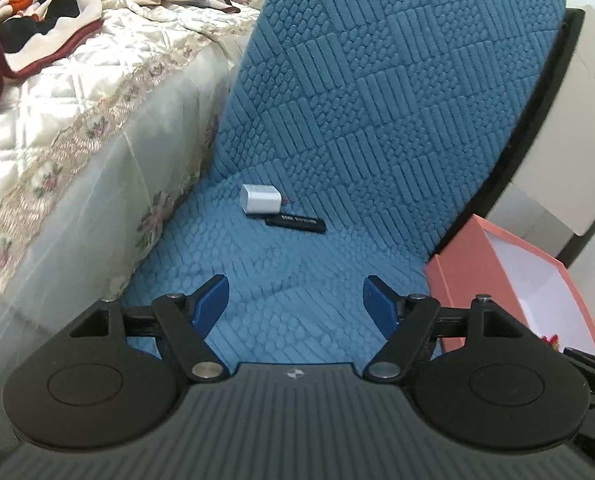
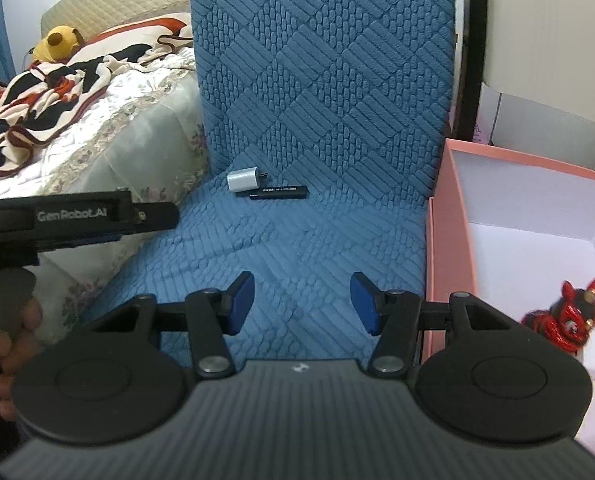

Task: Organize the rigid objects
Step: 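Move both open tools back toward the white plug and black USB stick, then close the left tool on the white plug while the right tool grasps the black USB stick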

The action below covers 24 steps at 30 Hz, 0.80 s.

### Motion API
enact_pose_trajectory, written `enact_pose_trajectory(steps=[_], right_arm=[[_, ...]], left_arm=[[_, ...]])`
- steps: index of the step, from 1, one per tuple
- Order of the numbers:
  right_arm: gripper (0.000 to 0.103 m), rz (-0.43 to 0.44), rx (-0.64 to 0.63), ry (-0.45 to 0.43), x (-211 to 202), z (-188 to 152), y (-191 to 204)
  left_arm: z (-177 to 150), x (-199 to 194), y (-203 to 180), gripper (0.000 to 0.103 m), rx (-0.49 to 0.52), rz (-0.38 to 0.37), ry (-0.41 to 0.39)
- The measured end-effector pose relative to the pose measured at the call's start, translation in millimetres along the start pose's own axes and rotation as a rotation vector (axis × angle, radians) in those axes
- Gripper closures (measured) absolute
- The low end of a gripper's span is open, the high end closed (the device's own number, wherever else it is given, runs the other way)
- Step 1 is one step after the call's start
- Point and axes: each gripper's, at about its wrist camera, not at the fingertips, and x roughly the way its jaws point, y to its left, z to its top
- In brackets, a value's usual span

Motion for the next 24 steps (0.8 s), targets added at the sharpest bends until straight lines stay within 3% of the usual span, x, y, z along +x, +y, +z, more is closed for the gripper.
enact_pose_trajectory(steps=[6, 18, 24], right_arm=[[0.047, 0.006, -0.018, -0.010, 19.3, 5.1, 4.0], [0.047, 0.044, -0.013, 0.002, 67.4, 20.1, 7.3], [0.041, 0.053, -0.008, -0.006, 87.4, 30.0, 5.4]], left_arm=[[14.3, 20.6, 7.1, 0.016, 0.011, 0.045, -0.019], [40.1, 69.5, 28.1, 0.016, -0.024, 0.041, 0.038], [48.2, 93.9, 29.6, 0.016, -0.021, 0.054, 0.057]])
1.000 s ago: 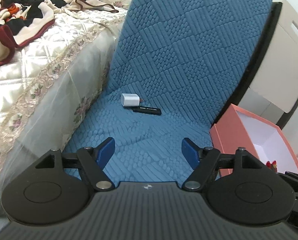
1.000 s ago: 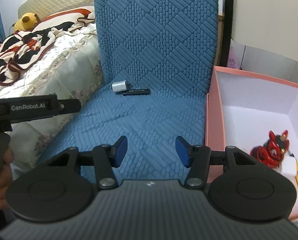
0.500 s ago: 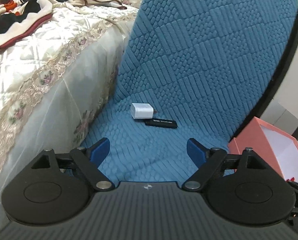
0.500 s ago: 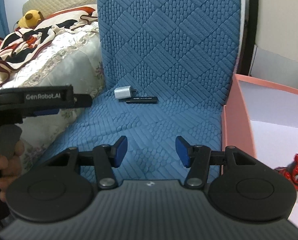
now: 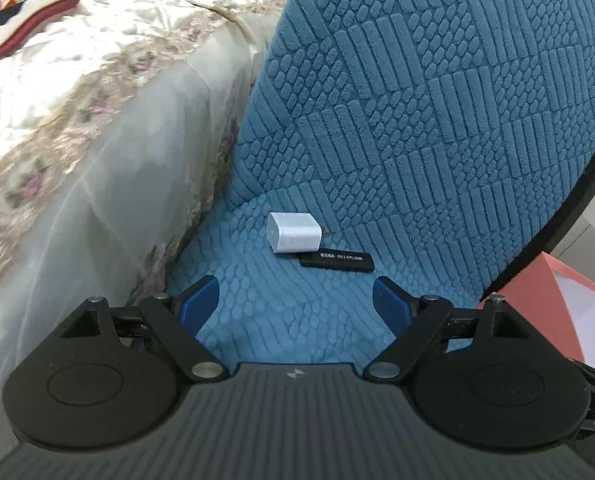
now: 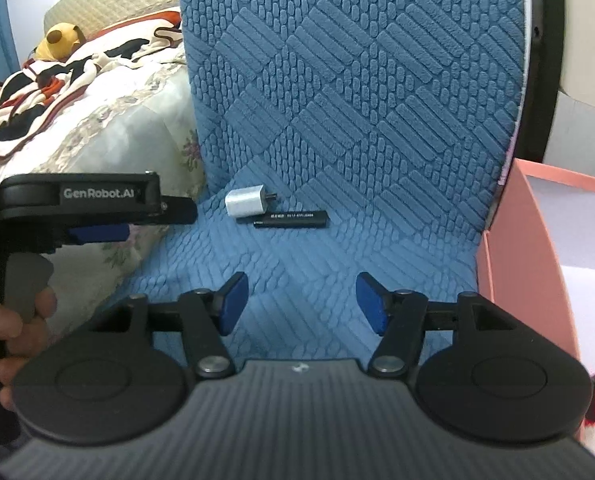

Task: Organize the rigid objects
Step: 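Close the left tool on the white plug while the right tool grasps the black USB stick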

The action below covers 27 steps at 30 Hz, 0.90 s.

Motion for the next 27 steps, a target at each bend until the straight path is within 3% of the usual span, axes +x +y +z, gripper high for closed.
enact_pose_trajectory(steps=[1, 2, 3, 5, 19, 27], right_arm=[[0.038, 0.005, 0.003, 0.002, 3.5, 1.5, -0.7], [0.023, 0.009, 0.007, 0.002, 6.9, 2.6, -1.7], [0.015, 0.016, 0.010, -0.003, 10.1, 3.7, -2.6], [0.007, 0.034, 0.010, -0.003, 16.9, 6.2, -3.5], [0.007, 0.113, -0.009, 0.029, 90.3, 23.8, -1.1], [0.012, 0.064, -0.087, 0.023, 138.6, 39.0, 7.6]], left_arm=[[2.0, 4.1, 0.7, 0.016, 0.000, 0.003, 0.004], [4.0, 7.8, 1.9, 0.016, 0.000, 0.006, 0.006], [6.5, 12.1, 3.4, 0.016, 0.001, 0.009, 0.010], [11.3, 19.7, 6.4, 0.016, -0.002, 0.011, 0.018], [35.4, 63.7, 19.1, 0.017, -0.007, -0.037, 0.070], [47.2, 93.7, 28.3, 0.020, -0.059, -0.081, 0.107]])
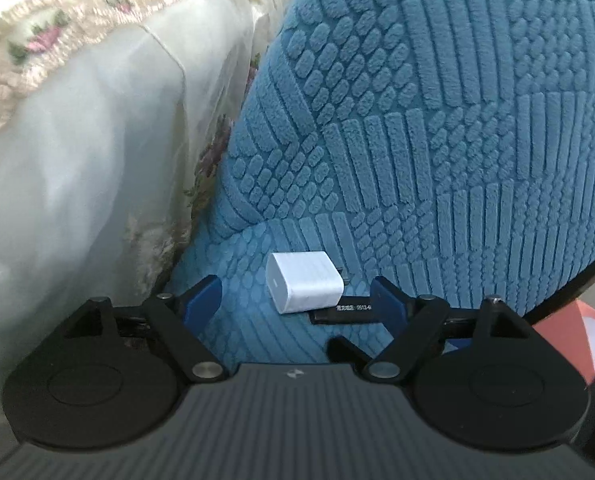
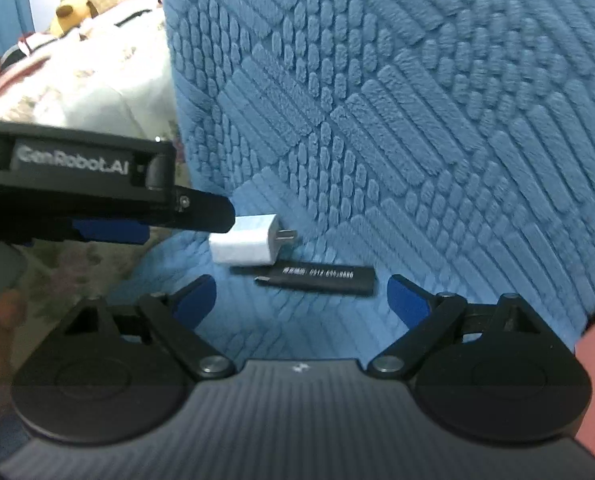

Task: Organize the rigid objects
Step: 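Close the left tool on the white plug while the right tool grasps the black USB stick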

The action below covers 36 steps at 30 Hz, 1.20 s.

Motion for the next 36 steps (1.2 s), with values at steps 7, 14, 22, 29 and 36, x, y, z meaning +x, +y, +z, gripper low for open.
enact_pose_trajectory(steps=[7, 14, 22, 29, 36], right_arm=[[0.020, -0.013, -0.049, 0.020, 26.7, 7.1, 5.9], [0.021, -0.038, -0.099, 0.018, 42.5, 7.9, 11.8], [0.027, -0.081, -0.121, 0.007, 47.6, 6.8, 16.2], [0.054, -0.074, -0.179, 0.002, 33.6, 7.1, 22.1], [0.034, -0.088, -0.062, 0.006, 27.8, 13.5, 7.1]], left_arm=[[6.8, 15.5, -0.5, 0.028, 0.001, -0.027, 0.034], [10.1, 37.8, -4.6, 0.033, 0.027, -0.010, 0.070], [8.8, 57.7, -10.5, 0.042, 0.048, -0.001, 0.087], [5.1, 62.5, -20.3, 0.049, 0.059, -0.007, 0.092], [9.4, 57.5, -14.6, 0.050, 0.021, -0.011, 0.112]])
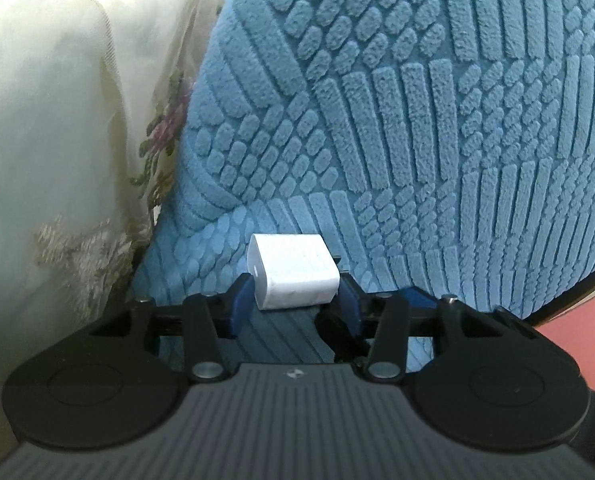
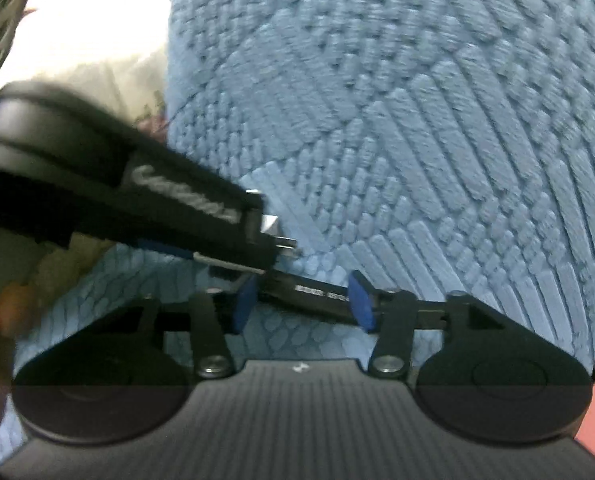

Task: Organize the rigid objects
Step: 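Close the left tool on the white plug while the right tool grasps the black USB stick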

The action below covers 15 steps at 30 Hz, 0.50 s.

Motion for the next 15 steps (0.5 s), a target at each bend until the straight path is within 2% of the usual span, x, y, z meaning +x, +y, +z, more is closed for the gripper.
enact_pose_trajectory(steps=[2, 4, 9, 12, 15], right_arm=[[0.022, -0.025, 0.035, 0.012, 5.3, 3.3, -5.6], [0.019, -0.039, 0.053, 0.029, 8.6, 1.6, -8.7], [0.018, -0.055, 0.098, 0.033, 16.0, 1.2, -8.8], [0.018, -0.031, 0.136, 0.027, 29.5, 6.6, -11.6], [0.018, -0.054, 0.076, 0.012, 35.2, 11.2, -2.6]], left_arm=[[3.1, -7.3, 3.3, 0.050, -0.011, -0.001, 0.009], [3.6, -8.6, 7.2, 0.050, -0.022, -0.009, 0.015], [4.1, -5.2, 12.2, 0.050, -0.010, -0.004, 0.025], [3.4, -8.3, 17.6, 0.050, -0.014, -0.010, 0.023], [4.1, -6.9, 18.6, 0.049, -0.009, -0.007, 0.016]])
